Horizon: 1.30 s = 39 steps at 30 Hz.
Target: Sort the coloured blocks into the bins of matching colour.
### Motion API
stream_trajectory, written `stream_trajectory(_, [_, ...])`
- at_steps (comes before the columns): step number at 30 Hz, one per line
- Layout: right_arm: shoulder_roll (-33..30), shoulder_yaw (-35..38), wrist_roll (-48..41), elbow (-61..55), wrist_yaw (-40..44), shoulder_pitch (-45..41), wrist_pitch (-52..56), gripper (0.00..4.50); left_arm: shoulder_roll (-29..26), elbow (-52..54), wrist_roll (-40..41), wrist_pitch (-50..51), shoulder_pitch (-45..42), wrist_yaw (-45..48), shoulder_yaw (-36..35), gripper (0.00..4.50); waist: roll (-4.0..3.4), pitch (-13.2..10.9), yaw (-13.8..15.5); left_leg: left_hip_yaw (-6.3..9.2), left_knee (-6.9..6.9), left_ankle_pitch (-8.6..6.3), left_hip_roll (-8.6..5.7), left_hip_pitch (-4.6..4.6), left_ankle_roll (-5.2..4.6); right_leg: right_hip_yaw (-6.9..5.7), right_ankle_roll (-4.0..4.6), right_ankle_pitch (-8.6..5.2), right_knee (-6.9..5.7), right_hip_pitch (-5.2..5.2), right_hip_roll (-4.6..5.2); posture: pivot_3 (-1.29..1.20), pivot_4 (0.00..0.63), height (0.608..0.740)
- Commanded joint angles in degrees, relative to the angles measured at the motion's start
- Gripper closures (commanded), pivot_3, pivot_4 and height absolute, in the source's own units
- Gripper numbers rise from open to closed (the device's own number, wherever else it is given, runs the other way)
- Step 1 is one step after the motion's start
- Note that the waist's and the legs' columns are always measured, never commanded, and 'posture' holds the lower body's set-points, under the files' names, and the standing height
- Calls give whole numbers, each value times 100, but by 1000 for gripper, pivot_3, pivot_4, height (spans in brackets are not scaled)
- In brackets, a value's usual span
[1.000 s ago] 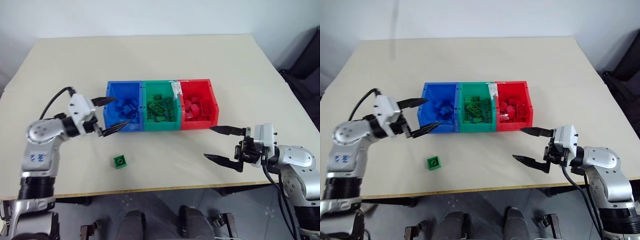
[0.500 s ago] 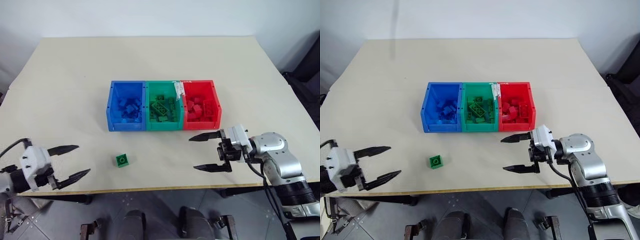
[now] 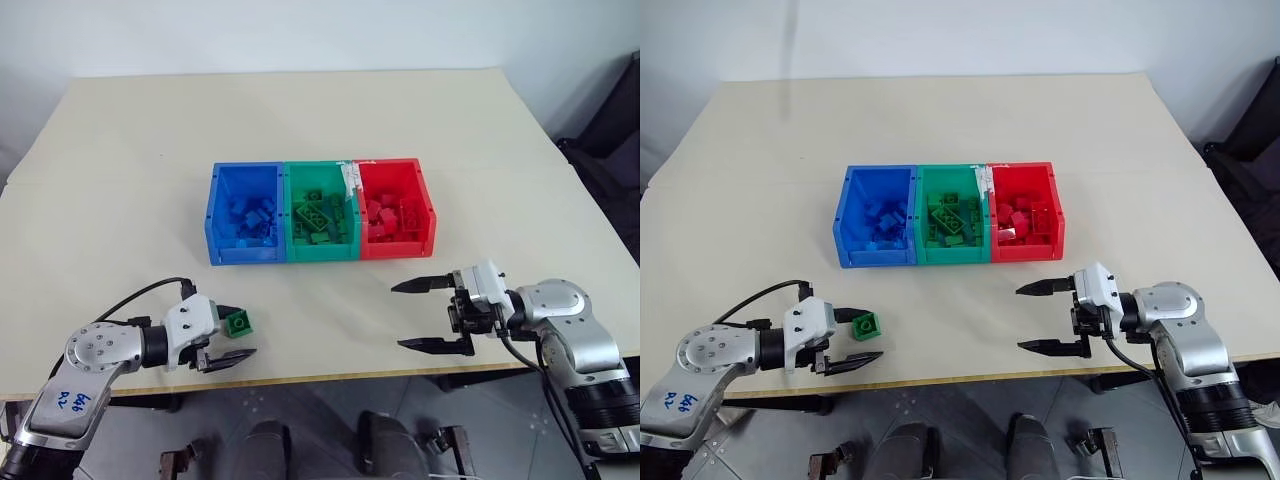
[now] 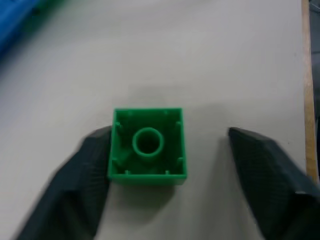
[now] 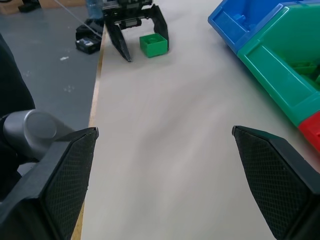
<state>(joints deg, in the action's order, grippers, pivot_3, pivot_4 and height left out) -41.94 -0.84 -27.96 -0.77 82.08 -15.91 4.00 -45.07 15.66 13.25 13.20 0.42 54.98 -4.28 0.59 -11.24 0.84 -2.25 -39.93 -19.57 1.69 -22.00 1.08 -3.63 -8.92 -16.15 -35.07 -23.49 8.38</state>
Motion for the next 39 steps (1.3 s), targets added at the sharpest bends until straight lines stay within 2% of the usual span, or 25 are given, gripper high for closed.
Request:
stream_trajectory(1, [-121, 253, -107, -318, -88, 139, 40, 0, -80, -76, 2, -58, -77, 42, -20, 2266, 0, 0, 16, 0, -1, 0, 0, 0, 0, 0, 0, 0, 1, 2, 0, 0, 150, 740])
stream_trajectory(3, [-133, 310, -126, -417, -152, 221, 87, 0, -144, -110, -39, -116, -94, 113, 23, 2931, 0, 0, 19, 0, -1, -1, 0, 0, -1, 0, -1, 1, 2, 2, 0, 0, 150, 740])
stream_trajectory(4, [-135, 336, -130, -459, -186, 256, 105, 0, -154, -125, -30, -126, -117, 141, 33, 3011, 0, 0, 22, 0, -1, -1, 0, 0, -1, 0, -1, 0, 2, 1, 0, 0, 150, 740])
stream_trajectory(6, [-139, 390, -129, -529, -282, 317, 141, 0, -96, -137, 22, -345, -273, 199, 45, 3006, 0, 0, 37, 0, -1, 0, 0, 0, 0, 0, 0, 0, 1, 1, 0, 0, 150, 740])
stream_trajectory(10, [-93, 699, -254, -783, -698, 585, 292, 0, 408, 57, 670, 153, -1116, -59, -6, 3006, 0, 0, 91, 3, -10, 0, -1, -5, -1, 0, -3, 2, 0, 3, 0, 0, 150, 740])
stream_trajectory(13, [309, 1207, -559, -1232, -1563, 904, 440, 0, 942, -121, 803, 492, -2174, -438, 149, 3006, 4, 2, 117, 8, -15, 0, -3, -9, -1, -1, -9, 5, -1, 5, 0, 0, 150, 740])
stream_trajectory(18, [1015, 1702, -539, -1759, -2723, 1393, 236, 0, 1791, -1240, 250, 242, -3643, -1005, 602, 3006, 2, 9, 86, 2, -14, 3, -6, -6, 2, 1, -11, 7, -1, 6, 0, 0, 150, 740])
stream_trajectory(21, [1271, 1795, -381, -2008, -3125, 1773, 55, 0, 2311, -2752, -121, -251, -4592, -1095, 873, 3006, 3, 8, 80, 3, -12, 4, -8, -7, 1, -1, -11, 7, 4, 5, -1, 0, 150, 740])
stream_trajectory(22, [1287, 1795, -370, -2075, -3178, 1855, 47, 0, 2368, -3097, -247, -380, -4762, -1122, 924, 2258, 3, 8, 78, 2, -12, 5, -9, -8, -1, -1, -13, 8, 5, 5, -1, 0, 150, 740])
stream_trajectory(25, [1271, 1818, -376, -2187, -3292, 1919, 37, 0, 2525, -3713, -286, -932, -5068, -1004, 884, 1347, 3, 8, 16, -6, -8, 4, -9, -6, -2, 4, -15, 9, 10, 4, -1, 0, 150, 740])
stream_trajectory(29, [1147, 1781, -412, -2188, -3247, 1856, 52, 0, 2437, -3690, -224, -1169, -4973, -871, 779, 106, 3, 8, 10, -5, -3, 5, -8, -7, -2, 3, -15, 9, 12, -1, -2, 0, 150, 740])
stream_trajectory(31, [1091, 1774, -442, -2172, -3197, 1833, 57, 0, 2359, -3550, -189, -1201, -4839, -776, 751, 44, 3, 8, 25, -5, -4, 4, -8, -8, -3, 3, -15, 9, 12, 0, -2, 0, 150, 740])
stream_trajectory(35, [651, 1550, -399, -1763, -2558, 1551, 72, 0, 1486, -2495, 291, -993, -3666, -203, 208, 44, -3, 10, -96, -8, 1, 4, -6, -1, -3, 10, -14, 8, 9, 0, -2, 0, 150, 740])
stream_trajectory(39, [171, 1214, -312, -1035, -1651, 1107, -1, 0, 622, -1430, 1259, -862, -2185, 590, -785, 44, -2, 9, -119, -8, 6, 4, 0, 1, -3, 8, -11, 7, 13, -2, -3, 0, 150, 740])
